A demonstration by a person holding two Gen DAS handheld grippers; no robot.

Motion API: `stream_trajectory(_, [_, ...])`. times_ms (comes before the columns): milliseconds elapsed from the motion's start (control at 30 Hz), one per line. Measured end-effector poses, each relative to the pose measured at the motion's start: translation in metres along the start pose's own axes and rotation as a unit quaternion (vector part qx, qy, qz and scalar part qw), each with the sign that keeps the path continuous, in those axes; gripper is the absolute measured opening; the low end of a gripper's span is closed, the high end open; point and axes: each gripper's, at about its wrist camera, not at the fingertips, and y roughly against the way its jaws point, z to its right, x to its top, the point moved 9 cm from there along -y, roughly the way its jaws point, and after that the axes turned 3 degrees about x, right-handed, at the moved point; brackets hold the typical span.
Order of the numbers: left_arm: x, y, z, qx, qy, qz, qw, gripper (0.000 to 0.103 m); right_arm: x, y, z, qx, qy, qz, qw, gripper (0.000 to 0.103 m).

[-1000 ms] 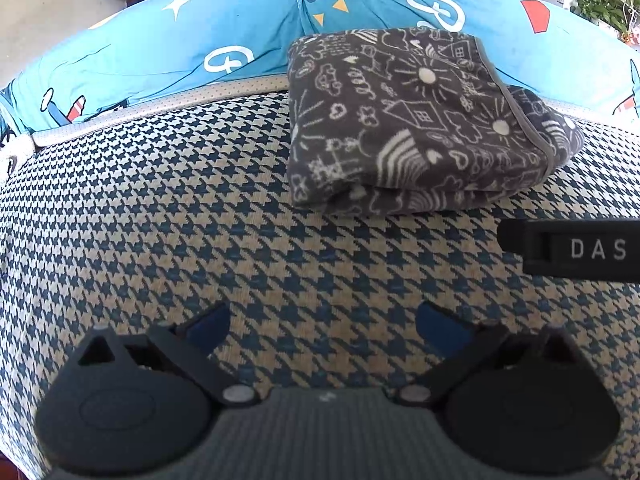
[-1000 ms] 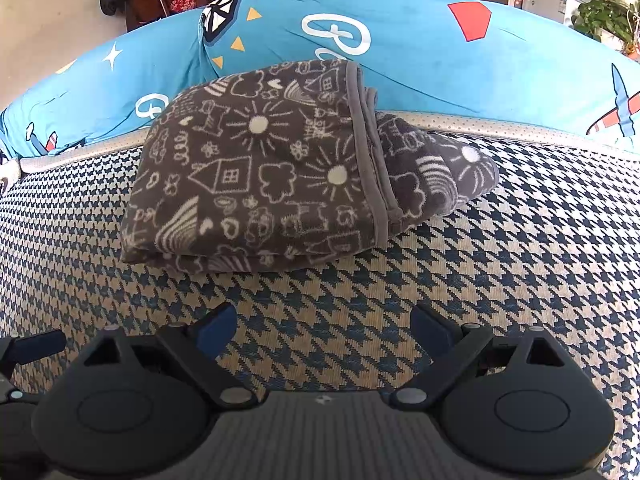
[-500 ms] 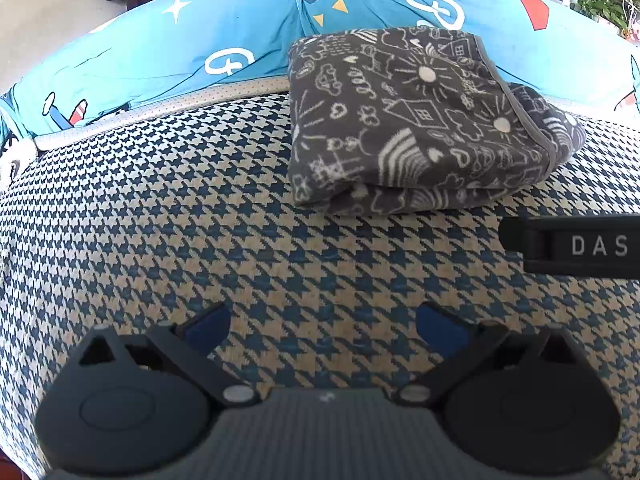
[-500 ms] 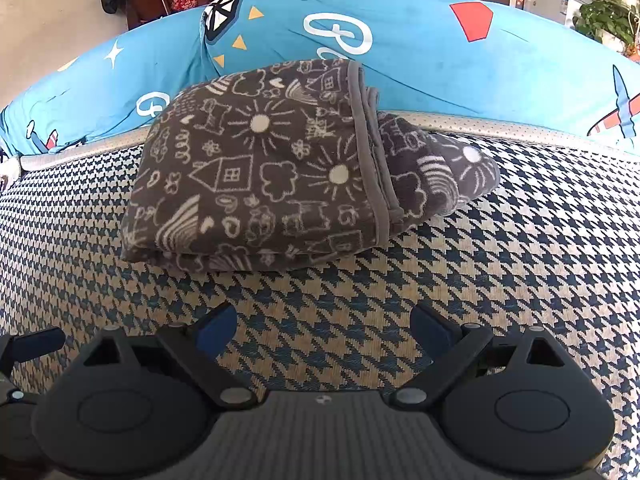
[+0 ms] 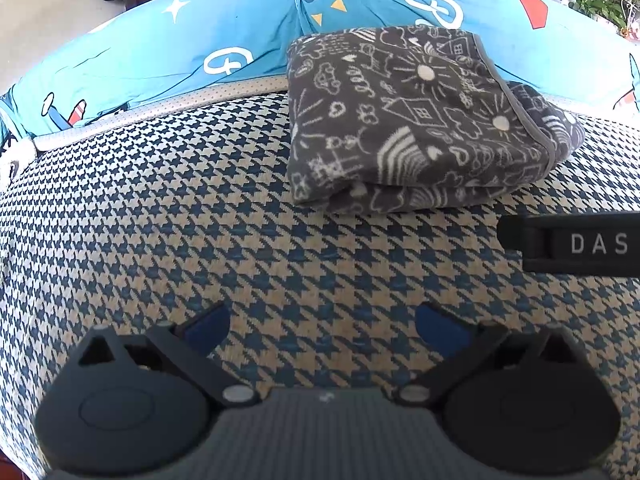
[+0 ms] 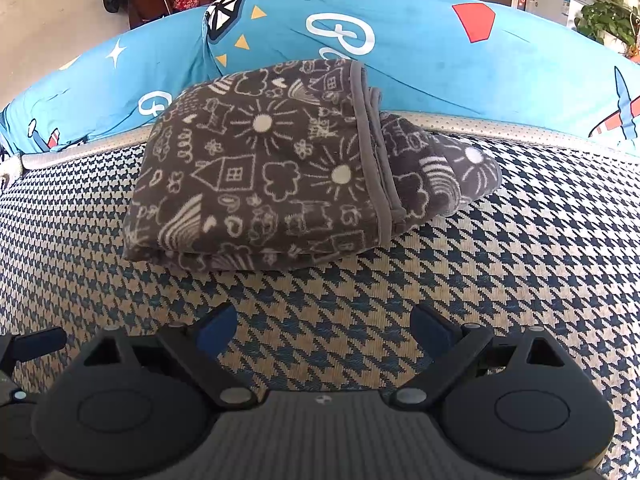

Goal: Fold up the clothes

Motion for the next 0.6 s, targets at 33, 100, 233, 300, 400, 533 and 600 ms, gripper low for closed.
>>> stream_trajectory(33, [0.0001, 0.0001, 0.0, 0.0, 0.0, 0.001, 1.0, 0.103, 0.0002, 0.0001, -0.0001, 0.0, 0.0, 0.0, 1.0, 0.094])
stream_trajectory(100, [0.0003, 0.0002, -0.0005, 0.0, 0.0, 0.001, 1.0, 0.103, 0.0006, 0.0004, -0.0003, 0.0, 0.0, 0.0, 1.0, 0.094])
stream_trajectory(233, [0.0003, 0.0003, -0.0009, -0.001, -0.001, 0.002, 1.0, 0.103, 0.0012, 0.0007, -0.0002, 0.001, 0.001, 0.001, 1.0, 0.094])
stream_trajectory(300, [0.0003, 0.0003, -0.0008, -0.002, 0.0, 0.002, 1.0, 0.103, 0.0012, 0.0005, -0.0004, 0.001, 0.001, 0.0, 1.0, 0.094])
stream_trajectory(400, [0.0006, 0.0007, -0.0002, -0.001, -0.001, 0.003, 1.0, 0.103, 0.0009, 0.0003, -0.0008, 0.001, 0.002, 0.0, 1.0, 0.094])
stream_trajectory(533, [0.001, 0.0015, 0.0, -0.001, -0.003, 0.005, 1.0, 0.103, 0.0006, 0.0001, -0.0009, 0.001, 0.002, 0.0, 1.0, 0.094])
stream_trajectory(600, [0.0011, 0.0016, 0.0, 0.0, -0.004, 0.005, 1.0, 0.103, 0.0008, -0.0001, -0.0008, 0.001, 0.002, 0.0, 1.0, 0.094])
